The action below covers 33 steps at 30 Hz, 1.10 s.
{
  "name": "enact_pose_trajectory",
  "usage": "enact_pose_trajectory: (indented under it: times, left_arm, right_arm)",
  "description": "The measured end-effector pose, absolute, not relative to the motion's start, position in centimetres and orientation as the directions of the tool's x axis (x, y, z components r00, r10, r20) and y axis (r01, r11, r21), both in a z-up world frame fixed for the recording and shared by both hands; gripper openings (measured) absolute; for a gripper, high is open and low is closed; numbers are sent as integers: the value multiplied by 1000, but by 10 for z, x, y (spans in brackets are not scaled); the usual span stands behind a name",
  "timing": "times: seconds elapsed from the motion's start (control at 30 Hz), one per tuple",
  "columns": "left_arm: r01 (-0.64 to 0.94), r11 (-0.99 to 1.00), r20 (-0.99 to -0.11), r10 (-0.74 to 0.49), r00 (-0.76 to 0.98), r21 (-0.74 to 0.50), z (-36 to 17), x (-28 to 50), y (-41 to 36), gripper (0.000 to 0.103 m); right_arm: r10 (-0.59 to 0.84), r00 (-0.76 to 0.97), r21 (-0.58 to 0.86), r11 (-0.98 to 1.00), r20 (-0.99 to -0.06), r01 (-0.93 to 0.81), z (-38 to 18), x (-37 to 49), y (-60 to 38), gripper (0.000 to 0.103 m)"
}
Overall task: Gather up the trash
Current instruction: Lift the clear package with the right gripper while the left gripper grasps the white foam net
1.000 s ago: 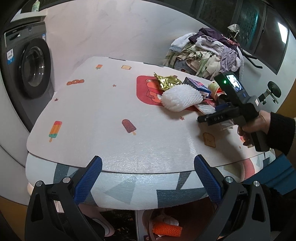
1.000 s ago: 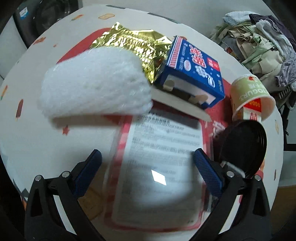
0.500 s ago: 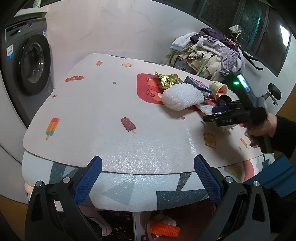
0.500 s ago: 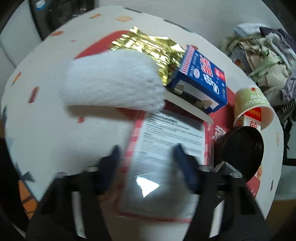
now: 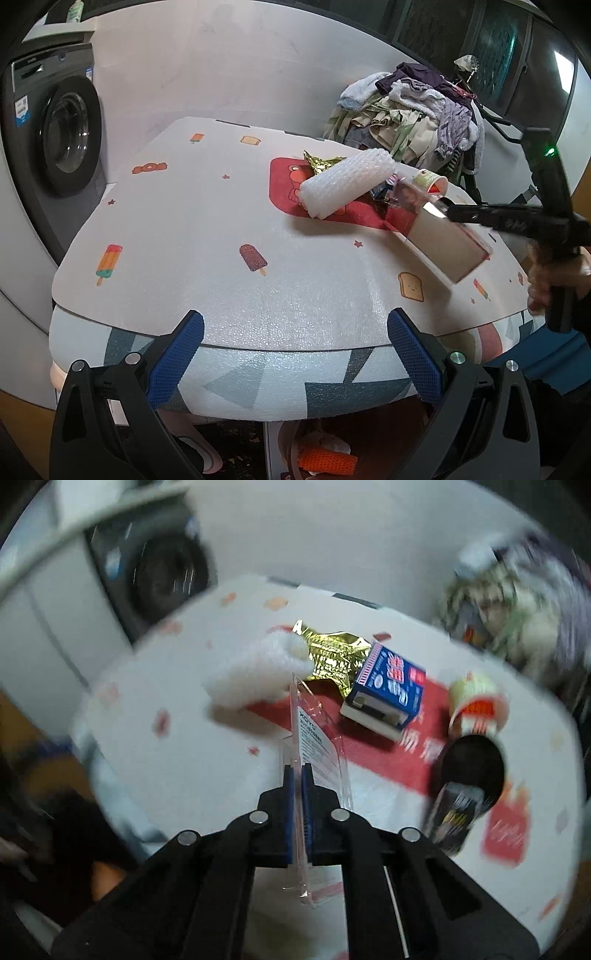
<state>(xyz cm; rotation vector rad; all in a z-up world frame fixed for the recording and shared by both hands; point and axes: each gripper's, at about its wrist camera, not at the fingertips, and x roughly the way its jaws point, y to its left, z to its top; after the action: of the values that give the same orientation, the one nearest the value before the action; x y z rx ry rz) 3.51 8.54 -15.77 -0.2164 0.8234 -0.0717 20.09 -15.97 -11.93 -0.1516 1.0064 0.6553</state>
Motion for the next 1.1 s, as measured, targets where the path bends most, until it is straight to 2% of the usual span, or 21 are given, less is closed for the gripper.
enact_pose_trajectory:
  times: [0.1, 0.2, 0.43, 0.53, 0.6, 0.63, 0.77, 0.93, 0.97, 1.0, 1.1]
  left_arm:
    - [-18, 975, -718, -150, 680, -221, -157, 34, 84, 97]
    - [-13, 976, -717, -151, 680, -218, -156, 33, 83, 97]
    - [-5, 977, -718, -152, 679, -212, -153, 35, 80, 97]
    - [1, 978, -720, -154, 677, -209, -153, 35, 77, 97]
    - [5, 979, -721, -155, 675, -205, -153, 36, 75, 97]
    - [7, 979, -722, -155, 675, -204, -153, 36, 75, 97]
    - [11, 980, -725, -155, 671, -200, -153, 38, 73, 97]
    - [29, 982, -726, -156, 670, -185, -154, 44, 70, 97]
    - [35, 983, -722, -154, 674, -178, -154, 46, 69, 97]
    - [37, 984, -723, -152, 674, -172, -154, 47, 69, 97]
    - [55, 984, -725, -163, 669, -171, -156, 58, 68, 97]
  right_arm:
    - [544, 344, 390, 817, -765, -424, -122, 202, -195, 8]
    - [601, 347, 517, 798, -720, -309, -133, 201, -223, 8]
    - [635, 412, 653, 748, -654, -117, -142, 198, -278, 9]
    - [678, 417, 738, 675, -605, -26, -154, 200, -299, 18]
    - [701, 418, 773, 634, -578, 5, -161, 200, -307, 36]
    - [709, 419, 784, 621, -567, 9, -162, 200, -309, 38]
    - [700, 397, 757, 653, -594, -18, -165, 204, -304, 40]
    - [624, 351, 633, 767, -698, -103, -167, 214, -287, 40]
    - [605, 343, 598, 789, -719, -137, -166, 215, -283, 34]
    - [586, 340, 570, 806, -735, -159, -165, 216, -280, 22]
    - [551, 338, 506, 834, -763, -218, -159, 218, -274, 22]
